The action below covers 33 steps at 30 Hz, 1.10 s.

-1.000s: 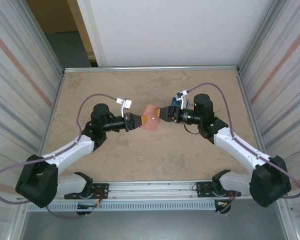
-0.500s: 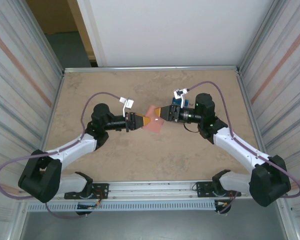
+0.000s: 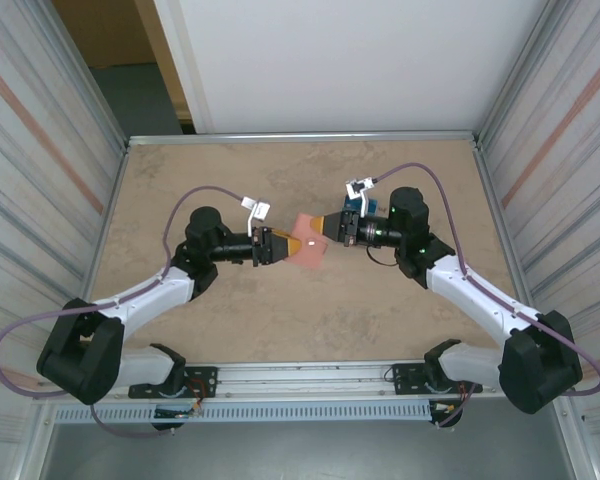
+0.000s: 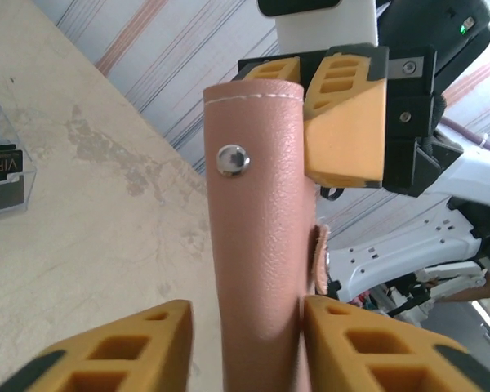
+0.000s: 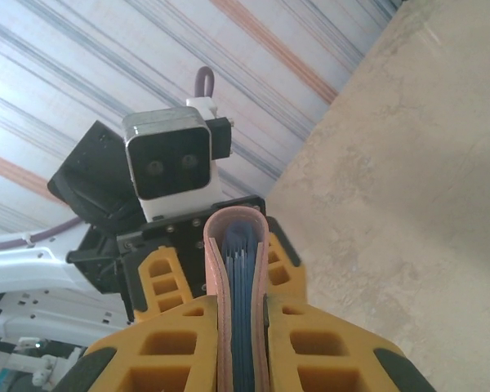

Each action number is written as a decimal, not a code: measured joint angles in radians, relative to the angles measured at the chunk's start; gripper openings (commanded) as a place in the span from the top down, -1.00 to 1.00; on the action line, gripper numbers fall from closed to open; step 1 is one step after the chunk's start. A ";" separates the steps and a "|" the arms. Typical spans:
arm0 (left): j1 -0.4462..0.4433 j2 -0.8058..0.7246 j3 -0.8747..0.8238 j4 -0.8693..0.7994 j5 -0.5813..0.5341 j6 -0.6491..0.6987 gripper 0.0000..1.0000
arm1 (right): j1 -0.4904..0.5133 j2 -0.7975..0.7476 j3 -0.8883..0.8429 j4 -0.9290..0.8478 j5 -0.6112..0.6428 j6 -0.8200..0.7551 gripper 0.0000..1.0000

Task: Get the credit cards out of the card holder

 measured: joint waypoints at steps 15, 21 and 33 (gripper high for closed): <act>-0.001 0.011 -0.008 -0.069 0.047 0.054 0.37 | 0.000 0.000 0.018 -0.078 0.006 -0.038 1.00; -0.002 0.014 -0.009 -0.065 0.061 0.054 0.85 | 0.000 0.000 0.018 -0.100 0.027 -0.051 0.54; -0.042 -0.019 -0.008 -0.320 -0.174 0.238 1.00 | 0.025 0.000 0.057 -0.328 0.279 -0.092 -0.39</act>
